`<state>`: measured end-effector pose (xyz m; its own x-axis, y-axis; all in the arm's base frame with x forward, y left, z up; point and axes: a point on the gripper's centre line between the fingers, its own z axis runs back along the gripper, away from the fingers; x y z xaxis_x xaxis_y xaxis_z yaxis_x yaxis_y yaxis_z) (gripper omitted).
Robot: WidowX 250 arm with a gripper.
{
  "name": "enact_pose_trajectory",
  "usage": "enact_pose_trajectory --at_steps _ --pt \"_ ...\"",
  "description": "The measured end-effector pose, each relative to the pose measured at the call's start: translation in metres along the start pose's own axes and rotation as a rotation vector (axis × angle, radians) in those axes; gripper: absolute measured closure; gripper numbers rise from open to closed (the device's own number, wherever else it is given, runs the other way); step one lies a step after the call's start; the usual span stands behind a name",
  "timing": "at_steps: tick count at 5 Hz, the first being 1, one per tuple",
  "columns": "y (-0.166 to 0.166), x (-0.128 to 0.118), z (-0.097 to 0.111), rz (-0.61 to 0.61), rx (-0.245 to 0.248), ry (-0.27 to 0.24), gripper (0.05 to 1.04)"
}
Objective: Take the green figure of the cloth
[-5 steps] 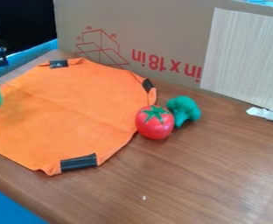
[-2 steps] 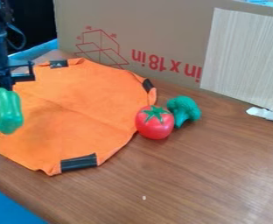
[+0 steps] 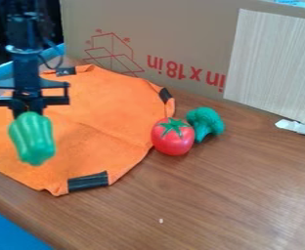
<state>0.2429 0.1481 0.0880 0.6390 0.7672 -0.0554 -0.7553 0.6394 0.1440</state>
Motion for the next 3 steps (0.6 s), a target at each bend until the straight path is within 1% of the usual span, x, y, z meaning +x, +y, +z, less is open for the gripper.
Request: enact_pose_trajectory --at_steps 2,3 --pt "-0.049 -0.032 0.007 0.007 0.031 0.012 0.981" --pt "-0.079 -0.053 0.004 -0.005 0.05 0.011 0.981"
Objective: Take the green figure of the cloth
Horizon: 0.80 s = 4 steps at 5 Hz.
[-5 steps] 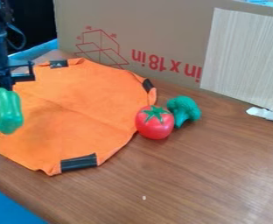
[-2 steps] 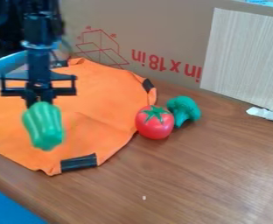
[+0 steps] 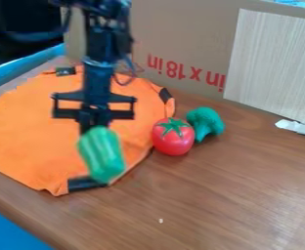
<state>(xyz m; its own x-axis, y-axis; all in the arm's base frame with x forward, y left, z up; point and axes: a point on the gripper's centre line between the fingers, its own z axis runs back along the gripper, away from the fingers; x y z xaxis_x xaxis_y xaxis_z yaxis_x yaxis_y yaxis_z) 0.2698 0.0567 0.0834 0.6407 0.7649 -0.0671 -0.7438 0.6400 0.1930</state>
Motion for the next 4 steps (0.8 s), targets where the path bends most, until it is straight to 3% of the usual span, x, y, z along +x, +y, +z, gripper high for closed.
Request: enact_pose_trajectory --at_steps 2,4 --pt "-0.038 -0.031 0.0 -0.014 0.01 -0.009 0.981" --pt "-0.056 -0.042 -0.018 -0.014 0.041 0.007 0.981"
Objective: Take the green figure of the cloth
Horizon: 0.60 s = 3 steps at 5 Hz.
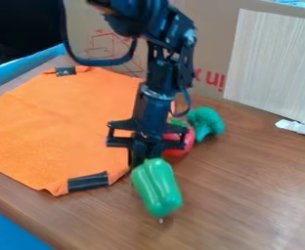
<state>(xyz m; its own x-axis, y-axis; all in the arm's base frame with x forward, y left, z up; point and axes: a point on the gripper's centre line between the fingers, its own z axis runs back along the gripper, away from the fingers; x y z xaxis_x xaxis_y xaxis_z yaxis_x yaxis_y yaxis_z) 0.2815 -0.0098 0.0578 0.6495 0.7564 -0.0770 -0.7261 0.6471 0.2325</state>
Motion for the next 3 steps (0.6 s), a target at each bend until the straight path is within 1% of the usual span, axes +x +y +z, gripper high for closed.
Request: enact_pose_trajectory --at_steps 1,2,3 --pt "-0.0043 0.0017 -0.0083 0.01 0.002 0.002 0.932" --pt "-0.0065 0.0015 -0.0092 0.019 -0.009 0.005 0.74" --pt "-0.002 0.0035 -0.0086 0.021 -0.017 0.023 0.48"
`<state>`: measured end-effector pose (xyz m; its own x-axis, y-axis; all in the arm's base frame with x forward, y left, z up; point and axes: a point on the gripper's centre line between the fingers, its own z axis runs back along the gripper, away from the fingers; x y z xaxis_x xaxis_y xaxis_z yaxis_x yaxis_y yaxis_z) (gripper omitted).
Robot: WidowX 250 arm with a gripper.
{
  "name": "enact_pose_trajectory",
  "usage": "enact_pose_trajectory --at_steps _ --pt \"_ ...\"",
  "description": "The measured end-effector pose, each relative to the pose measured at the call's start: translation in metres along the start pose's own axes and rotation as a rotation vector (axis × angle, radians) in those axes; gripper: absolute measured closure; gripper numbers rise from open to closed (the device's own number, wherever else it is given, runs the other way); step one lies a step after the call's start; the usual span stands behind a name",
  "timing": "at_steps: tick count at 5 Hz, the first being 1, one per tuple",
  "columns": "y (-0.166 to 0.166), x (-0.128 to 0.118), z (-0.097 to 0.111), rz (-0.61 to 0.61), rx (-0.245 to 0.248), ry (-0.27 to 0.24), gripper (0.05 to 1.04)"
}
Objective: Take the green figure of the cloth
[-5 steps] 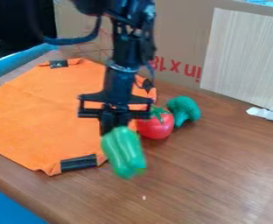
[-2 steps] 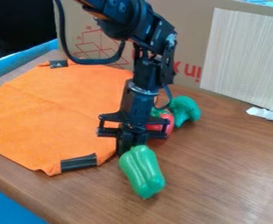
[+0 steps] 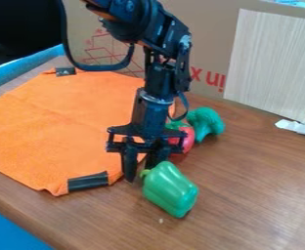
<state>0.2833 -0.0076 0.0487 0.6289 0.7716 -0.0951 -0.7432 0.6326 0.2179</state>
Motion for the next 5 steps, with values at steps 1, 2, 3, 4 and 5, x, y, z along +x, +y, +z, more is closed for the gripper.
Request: enact_pose_trajectory --at_steps 1,2,3,4,5 --pt "0.01 0.004 0.003 0.0 -0.007 0.046 0.198" --pt "0.031 0.012 0.033 -0.02 -0.06 0.075 0.081" --pt "0.065 0.026 0.065 -0.036 -0.132 0.105 0.083" --pt "0.113 0.05 0.095 -0.069 -0.205 0.101 0.084" --pt "0.153 0.071 0.11 -0.167 -0.163 -0.063 0.084"
